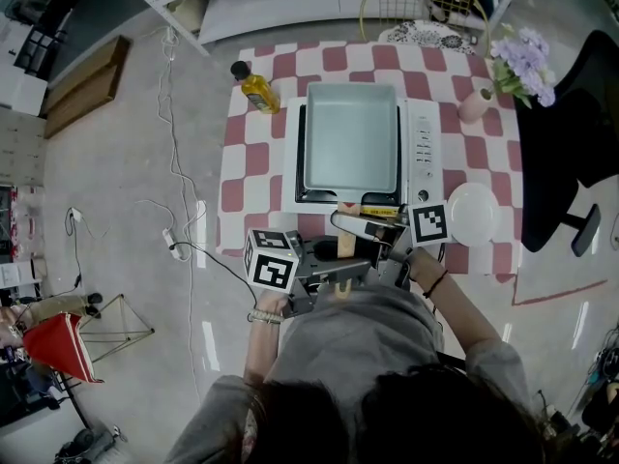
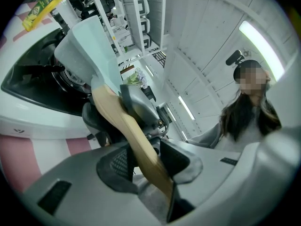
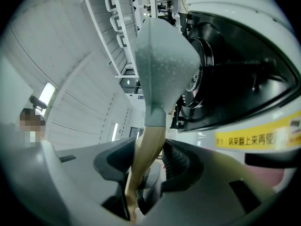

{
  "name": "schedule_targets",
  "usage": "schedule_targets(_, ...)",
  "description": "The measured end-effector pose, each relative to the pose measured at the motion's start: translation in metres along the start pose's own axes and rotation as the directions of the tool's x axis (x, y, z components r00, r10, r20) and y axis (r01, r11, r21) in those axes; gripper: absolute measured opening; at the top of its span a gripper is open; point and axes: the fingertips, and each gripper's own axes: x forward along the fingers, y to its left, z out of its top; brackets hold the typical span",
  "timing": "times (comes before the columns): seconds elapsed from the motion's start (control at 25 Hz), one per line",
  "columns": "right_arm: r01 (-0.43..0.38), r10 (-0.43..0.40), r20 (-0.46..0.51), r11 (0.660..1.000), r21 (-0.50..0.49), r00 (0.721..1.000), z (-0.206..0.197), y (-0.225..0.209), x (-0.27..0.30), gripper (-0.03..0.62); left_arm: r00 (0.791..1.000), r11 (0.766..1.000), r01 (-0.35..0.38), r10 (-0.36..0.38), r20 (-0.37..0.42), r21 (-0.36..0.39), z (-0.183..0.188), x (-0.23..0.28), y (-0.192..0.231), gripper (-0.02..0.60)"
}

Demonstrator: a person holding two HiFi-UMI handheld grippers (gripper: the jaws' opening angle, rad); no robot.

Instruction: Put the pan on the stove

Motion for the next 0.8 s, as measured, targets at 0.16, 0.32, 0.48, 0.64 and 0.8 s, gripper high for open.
schedule_targets(0.16,0.003,-0.003,-0.001,1.000,0.017,1.000,0.000,-0.006,0.000,0.189,1.000,1.000,-0.005,0.005,-0.001,-0.011,-0.002,0.000,0.005,0.147)
schedule_targets(0.32,0.009,-0.009,-0.005,1.000,0.028,1.000,-0.002,-0.012,-0.001,0.189,1.000,1.000,-0.007,0.007,0.003,-0.024,-0.004,0.000,0.009,0.149)
schedule_targets(0.48,0.008,-0.008,-0.004,0.999,0.034,1.000,-0.002,-0.013,0.000,0.189,1.000,1.000,-0.003,0.003,0.014,-0.031,-0.004,0.000,0.009,0.149)
schedule_targets(0.64,0.011,-0.011,0.009,0.999,0.042,1.000,-0.001,-0.015,0.000,0.189,1.000,0.999,0.007,-0.006,0.017,-0.041,-0.004,0.000,0.010,0.149)
schedule_targets(0.8,0.013,-0.014,0.023,0.999,0.046,1.000,-0.001,-0.015,0.000,0.189,1.000,0.999,0.015,-0.015,0.019,-0.045,-0.003,-0.001,0.009,0.149)
